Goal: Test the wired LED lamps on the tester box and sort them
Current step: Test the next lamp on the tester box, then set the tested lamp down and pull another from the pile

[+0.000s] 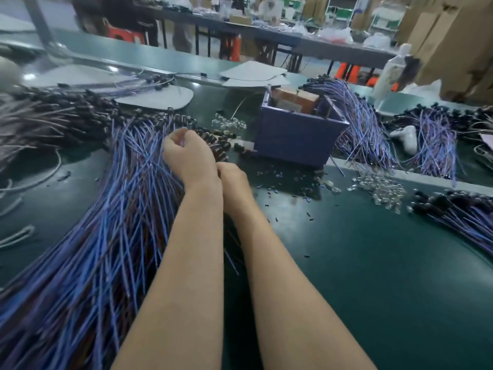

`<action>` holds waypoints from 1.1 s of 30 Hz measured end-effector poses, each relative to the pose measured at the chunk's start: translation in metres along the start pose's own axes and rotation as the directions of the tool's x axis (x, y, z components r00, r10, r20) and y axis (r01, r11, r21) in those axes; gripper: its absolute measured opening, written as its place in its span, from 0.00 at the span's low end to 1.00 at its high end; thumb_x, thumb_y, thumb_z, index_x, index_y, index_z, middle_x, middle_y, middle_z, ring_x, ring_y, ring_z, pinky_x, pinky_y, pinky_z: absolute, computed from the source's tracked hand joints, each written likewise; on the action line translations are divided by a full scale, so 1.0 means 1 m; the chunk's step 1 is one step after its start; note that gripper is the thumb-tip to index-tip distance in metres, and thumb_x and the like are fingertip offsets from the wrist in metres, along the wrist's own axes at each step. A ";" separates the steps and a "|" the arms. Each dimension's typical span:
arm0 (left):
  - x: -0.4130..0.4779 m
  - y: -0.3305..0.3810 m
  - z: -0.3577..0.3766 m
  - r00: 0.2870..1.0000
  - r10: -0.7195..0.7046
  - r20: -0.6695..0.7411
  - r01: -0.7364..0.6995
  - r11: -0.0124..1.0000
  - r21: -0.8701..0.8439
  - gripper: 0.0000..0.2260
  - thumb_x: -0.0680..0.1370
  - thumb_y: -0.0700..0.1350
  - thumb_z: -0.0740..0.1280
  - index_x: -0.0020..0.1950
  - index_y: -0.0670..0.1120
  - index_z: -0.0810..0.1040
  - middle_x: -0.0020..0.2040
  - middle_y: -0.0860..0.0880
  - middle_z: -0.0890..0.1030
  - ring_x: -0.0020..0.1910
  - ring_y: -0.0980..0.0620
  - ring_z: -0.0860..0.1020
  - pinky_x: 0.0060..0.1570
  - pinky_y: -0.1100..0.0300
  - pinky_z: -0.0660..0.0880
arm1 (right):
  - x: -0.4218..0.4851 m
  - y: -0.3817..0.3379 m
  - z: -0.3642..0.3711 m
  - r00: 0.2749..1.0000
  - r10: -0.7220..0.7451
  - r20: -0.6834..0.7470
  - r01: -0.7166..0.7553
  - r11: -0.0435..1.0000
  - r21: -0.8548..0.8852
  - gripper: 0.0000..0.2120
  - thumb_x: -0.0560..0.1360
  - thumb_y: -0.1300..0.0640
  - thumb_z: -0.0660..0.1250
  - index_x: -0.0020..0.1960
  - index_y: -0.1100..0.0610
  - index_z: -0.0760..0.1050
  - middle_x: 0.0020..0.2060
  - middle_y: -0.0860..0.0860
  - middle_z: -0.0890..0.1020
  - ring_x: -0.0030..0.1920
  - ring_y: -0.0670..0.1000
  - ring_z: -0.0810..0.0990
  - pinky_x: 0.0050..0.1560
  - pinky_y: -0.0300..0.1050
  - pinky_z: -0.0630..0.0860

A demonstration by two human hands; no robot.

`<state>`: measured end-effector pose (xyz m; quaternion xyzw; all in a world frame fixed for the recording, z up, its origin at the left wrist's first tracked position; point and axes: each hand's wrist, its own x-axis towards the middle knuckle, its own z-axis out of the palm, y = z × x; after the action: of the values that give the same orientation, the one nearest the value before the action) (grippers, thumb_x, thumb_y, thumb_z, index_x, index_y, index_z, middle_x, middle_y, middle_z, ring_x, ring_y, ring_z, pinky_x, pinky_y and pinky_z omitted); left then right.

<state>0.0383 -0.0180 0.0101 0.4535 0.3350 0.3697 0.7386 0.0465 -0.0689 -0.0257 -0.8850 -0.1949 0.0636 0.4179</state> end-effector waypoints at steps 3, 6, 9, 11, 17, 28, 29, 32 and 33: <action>0.007 0.004 -0.003 0.999 0.013 -0.049 -0.015 0.999 -0.046 0.11 0.78 0.37 0.56 0.58 0.41 0.73 0.58 0.42 0.76 0.47 0.53 0.72 0.45 0.63 0.72 | 0.005 -0.006 0.003 0.999 -0.030 0.041 0.030 1.000 0.007 0.17 0.74 0.63 0.62 0.27 0.56 0.68 0.25 0.51 0.71 0.28 0.49 0.62 0.25 0.35 0.60; 0.009 0.005 -0.004 0.997 -0.029 -0.072 0.022 0.995 -0.100 0.12 0.79 0.37 0.56 0.59 0.41 0.72 0.62 0.40 0.76 0.55 0.46 0.76 0.50 0.61 0.73 | 0.009 -0.005 0.008 0.996 0.003 -0.090 0.007 0.995 0.103 0.11 0.77 0.59 0.61 0.45 0.63 0.80 0.40 0.59 0.82 0.38 0.52 0.73 0.37 0.43 0.68; 0.010 0.006 -0.003 0.995 -0.036 -0.088 0.025 0.992 -0.122 0.12 0.79 0.37 0.55 0.61 0.40 0.72 0.62 0.41 0.76 0.58 0.45 0.76 0.49 0.64 0.72 | 0.017 -0.006 0.013 0.983 -0.002 -0.186 0.011 0.999 0.049 0.15 0.77 0.61 0.58 0.61 0.55 0.77 0.57 0.54 0.80 0.57 0.55 0.75 0.54 0.48 0.73; 0.010 0.006 -0.001 0.996 -0.018 -0.092 0.008 0.994 -0.111 0.12 0.79 0.37 0.55 0.61 0.40 0.72 0.62 0.42 0.76 0.53 0.48 0.76 0.41 0.70 0.71 | 0.025 -0.004 0.016 0.991 -0.028 -0.128 0.010 0.990 -0.141 0.15 0.77 0.60 0.58 0.61 0.53 0.75 0.61 0.52 0.76 0.62 0.56 0.70 0.57 0.49 0.69; 0.008 0.001 0.003 0.997 -0.018 -0.070 0.009 0.993 -0.118 0.12 0.79 0.36 0.55 0.60 0.40 0.72 0.63 0.41 0.75 0.58 0.46 0.75 0.47 0.66 0.70 | 0.021 0.011 0.012 0.999 0.016 -0.037 -0.030 0.916 -0.400 0.10 0.78 0.53 0.57 0.56 0.53 0.71 0.63 0.52 0.68 0.62 0.58 0.62 0.60 0.51 0.61; -0.005 -0.011 0.017 0.928 0.172 0.329 -0.287 0.895 0.342 0.10 0.79 0.41 0.58 0.57 0.46 0.75 0.50 0.51 0.78 0.52 0.50 0.76 0.53 0.58 0.73 | 0.011 0.032 -0.044 0.958 -0.135 -0.252 0.021 0.913 -0.407 0.06 0.79 0.53 0.59 0.52 0.51 0.73 0.52 0.50 0.78 0.58 0.55 0.72 0.58 0.51 0.61; -0.007 -0.015 0.019 0.882 0.137 0.452 -0.381 0.771 0.510 0.10 0.79 0.43 0.59 0.57 0.47 0.77 0.52 0.50 0.79 0.56 0.48 0.76 0.61 0.52 0.71 | 0.007 0.035 -0.057 0.932 -0.143 -0.333 0.001 0.920 -0.392 0.06 0.79 0.52 0.59 0.52 0.51 0.73 0.51 0.49 0.80 0.56 0.55 0.73 0.57 0.51 0.61; -0.022 -0.028 0.027 0.727 -0.122 0.676 -0.549 0.487 0.679 0.11 0.80 0.49 0.58 0.49 0.48 0.78 0.54 0.45 0.81 0.58 0.44 0.76 0.64 0.46 0.68 | -0.010 0.049 -0.093 0.814 -0.129 -0.566 -0.081 0.941 -0.330 0.05 0.78 0.53 0.62 0.51 0.53 0.74 0.48 0.49 0.81 0.54 0.55 0.75 0.55 0.48 0.60; -0.029 -0.033 0.029 0.675 -0.152 0.722 -0.579 0.496 0.647 0.11 0.80 0.48 0.58 0.48 0.47 0.78 0.52 0.44 0.82 0.56 0.43 0.78 0.61 0.47 0.71 | -0.016 0.056 -0.103 0.767 -0.089 -0.635 -0.128 0.949 -0.287 0.05 0.78 0.53 0.62 0.51 0.53 0.74 0.47 0.49 0.81 0.54 0.55 0.75 0.55 0.48 0.60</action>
<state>0.0560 -0.0653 -0.0045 0.8951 0.0969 0.0553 0.4316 0.0763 -0.1808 -0.0029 -0.9100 -0.0389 -0.2695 0.3125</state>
